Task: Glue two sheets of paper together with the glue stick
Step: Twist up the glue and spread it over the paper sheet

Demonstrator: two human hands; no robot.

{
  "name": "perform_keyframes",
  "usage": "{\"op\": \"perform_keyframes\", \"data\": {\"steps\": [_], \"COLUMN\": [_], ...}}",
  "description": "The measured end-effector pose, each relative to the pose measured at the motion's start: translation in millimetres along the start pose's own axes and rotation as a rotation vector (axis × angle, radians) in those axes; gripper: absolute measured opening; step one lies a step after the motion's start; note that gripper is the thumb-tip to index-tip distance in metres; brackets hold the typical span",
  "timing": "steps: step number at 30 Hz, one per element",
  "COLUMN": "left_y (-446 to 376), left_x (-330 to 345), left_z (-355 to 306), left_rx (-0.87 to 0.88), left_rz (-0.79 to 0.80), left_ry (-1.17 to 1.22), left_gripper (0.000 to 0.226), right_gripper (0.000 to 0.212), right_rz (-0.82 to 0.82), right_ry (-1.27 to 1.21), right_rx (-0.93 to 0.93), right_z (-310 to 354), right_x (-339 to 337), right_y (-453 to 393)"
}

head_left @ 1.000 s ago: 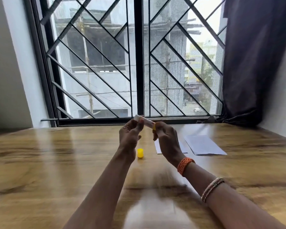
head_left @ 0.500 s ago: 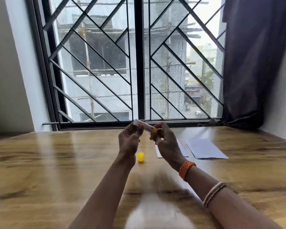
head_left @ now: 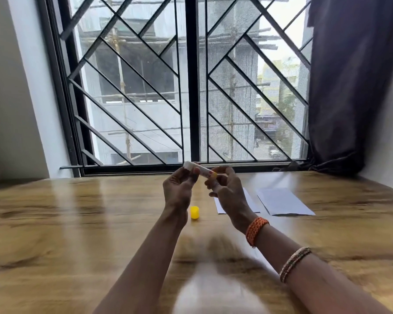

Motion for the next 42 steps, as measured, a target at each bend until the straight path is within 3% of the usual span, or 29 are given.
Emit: {"op": "perform_keyframes", "data": {"steps": [5,9,12,20,24,28,31,33,39,42], "left_y": [-0.4,-0.6,-0.8,3.4,1.4,-2.7,-2.5,-2.2,-1.4,-1.3], "left_x": [-0.7,5.2,9.0,-2.6,-1.4,-3.4,3.8,6.9,-1.1,-1.5], "left_z": [1.9,2.8,2.9,7.9,6.4,10.1,11.6,11.5,11.6,10.9], "left_rx": [-0.025,-0.021,-0.023,-0.035,-0.047,-0.069,-0.082,-0.082,-0.055,-0.062], "left_rz": [-0.001,0.036,0.058,-0.008,-0.007,0.007,0.058,0.073,0.029,0.031], "left_ry": [0.031,0.017,0.012,-0.012,0.012,0.038,0.033,0.03,0.006,0.003], "left_gripper": [0.028,0.026,0.024,0.03,0.031,0.033,0.031,0.024,0.03,0.03], "right_gripper": [0.014,0.042,0.046,0.003,0.021,0.016,0.042,0.044,0.003,0.007], "right_rz": [0.043,0.05,0.019,0.035,0.009,0.07,0.09,0.072,0.04,0.037], "right_ry": [0.025,-0.035,-0.048,-0.023,0.034,0.046,-0.06,-0.071,-0.089,-0.051], "right_rx": [0.02,0.072,0.096,0.05,0.013,0.018,0.06,0.092,0.064,0.05], "right_z": [-1.6,-4.4,-5.3,-8.3,-4.9,-2.9,-5.2,-6.8,-6.1,-6.6], "right_x": [0.0,-0.4,-2.0,1.1,-1.3,0.9,1.3,0.4,-0.4,-1.2], "right_y": [-0.9,1.2,2.7,3.8,1.0,-1.6,0.7,1.1,0.1,-0.3]}}
Point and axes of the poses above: each hand's wrist, its own y-axis away from the middle knuckle, its own x-axis out of the palm, z = x × y, the point moved 10 cm from there along -y, towards the middle knuckle, and after that the axes turned 15 degrees about z, right-handed, at the moved point
